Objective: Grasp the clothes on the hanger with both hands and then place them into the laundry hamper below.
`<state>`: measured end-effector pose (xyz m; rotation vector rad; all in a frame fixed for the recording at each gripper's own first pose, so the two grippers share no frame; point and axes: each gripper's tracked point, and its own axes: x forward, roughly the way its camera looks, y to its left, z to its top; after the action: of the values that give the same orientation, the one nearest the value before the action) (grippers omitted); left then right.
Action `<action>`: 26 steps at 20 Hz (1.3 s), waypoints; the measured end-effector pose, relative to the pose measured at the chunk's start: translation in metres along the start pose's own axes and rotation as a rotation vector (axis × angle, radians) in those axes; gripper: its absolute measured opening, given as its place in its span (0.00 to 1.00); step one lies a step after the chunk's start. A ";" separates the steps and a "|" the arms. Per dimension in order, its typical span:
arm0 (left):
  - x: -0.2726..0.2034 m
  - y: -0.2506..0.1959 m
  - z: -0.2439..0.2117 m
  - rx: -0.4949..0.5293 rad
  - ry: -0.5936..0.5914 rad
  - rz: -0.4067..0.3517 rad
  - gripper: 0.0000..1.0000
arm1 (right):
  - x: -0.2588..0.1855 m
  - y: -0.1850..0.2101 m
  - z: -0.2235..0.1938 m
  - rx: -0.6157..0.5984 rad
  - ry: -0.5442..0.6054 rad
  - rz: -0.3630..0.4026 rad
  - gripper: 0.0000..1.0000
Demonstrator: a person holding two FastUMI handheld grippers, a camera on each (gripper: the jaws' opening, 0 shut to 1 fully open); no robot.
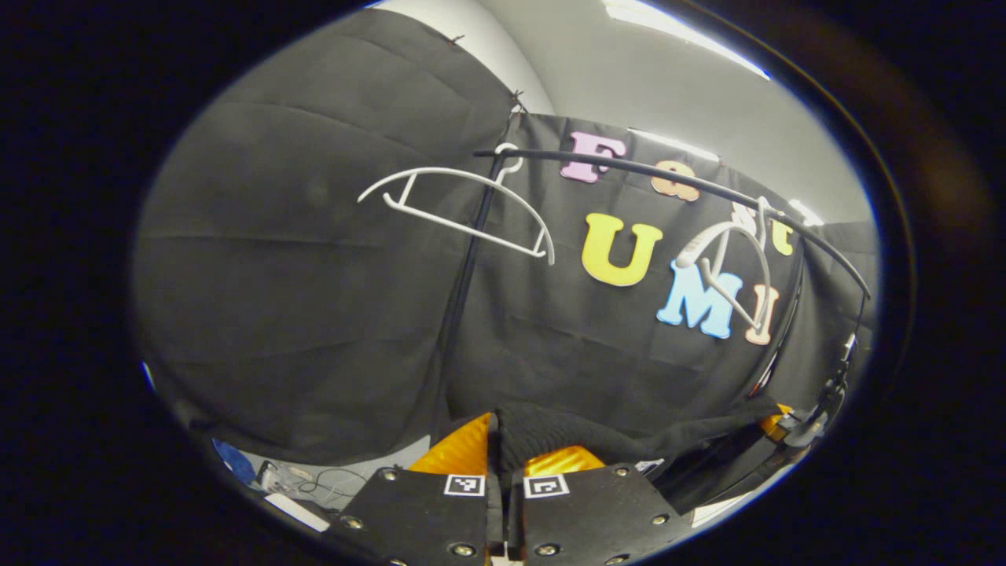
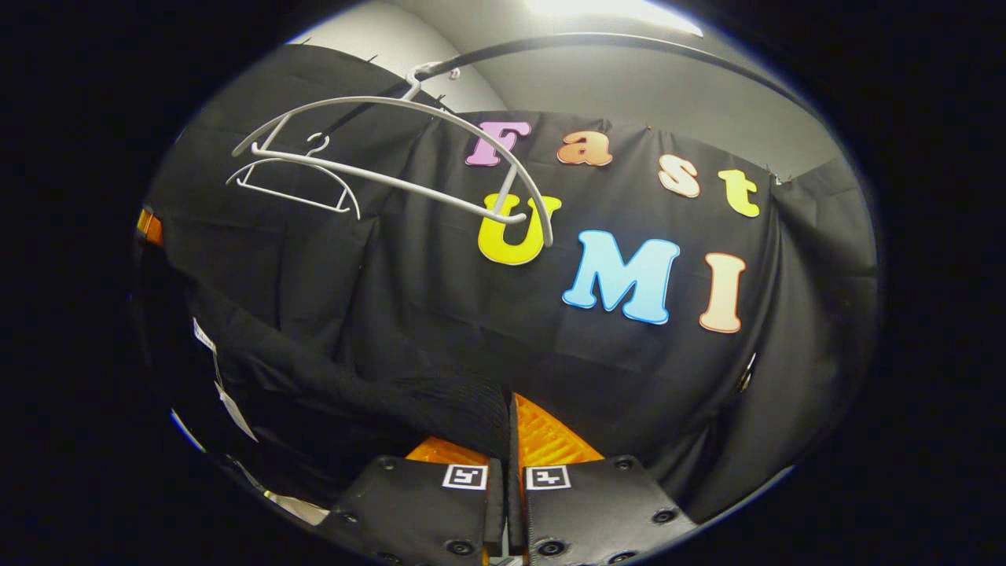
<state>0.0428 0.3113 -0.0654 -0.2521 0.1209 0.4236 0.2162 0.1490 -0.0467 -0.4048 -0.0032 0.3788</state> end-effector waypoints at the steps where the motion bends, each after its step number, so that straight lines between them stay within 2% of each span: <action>1: -0.006 0.000 -0.008 -0.001 0.014 -0.009 0.03 | -0.015 0.000 -0.003 0.012 0.015 -0.011 0.04; 6: -0.049 -0.011 -0.033 0.112 0.046 -0.033 0.03 | -0.076 -0.003 -0.017 0.089 0.088 -0.054 0.04; 12: -0.083 -0.067 -0.063 0.180 0.093 -0.064 0.03 | -0.117 -0.012 -0.045 0.205 0.190 -0.052 0.04; 17: -0.100 -0.118 -0.095 0.176 0.154 -0.054 0.04 | -0.142 -0.006 -0.068 0.240 0.231 0.020 0.04; 21: -0.111 -0.162 -0.098 0.261 0.146 -0.053 0.03 | -0.153 -0.005 -0.084 0.294 0.234 0.056 0.04; 22: -0.115 -0.170 -0.099 0.282 0.143 -0.051 0.03 | -0.152 -0.003 -0.086 0.299 0.238 0.067 0.01; 23: -0.115 -0.178 -0.100 0.299 0.139 -0.052 0.03 | -0.151 0.000 -0.089 0.305 0.245 0.075 0.04; 25: -0.112 -0.190 -0.110 0.302 0.150 -0.079 0.05 | -0.151 0.009 -0.087 0.348 0.249 0.093 0.01; 26: -0.109 -0.192 -0.117 0.297 0.163 -0.089 0.04 | -0.150 0.016 -0.084 0.369 0.249 0.103 0.04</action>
<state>0.0177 0.0681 -0.1177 0.0014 0.3280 0.2910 0.0771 0.0758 -0.1193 -0.0844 0.3269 0.4186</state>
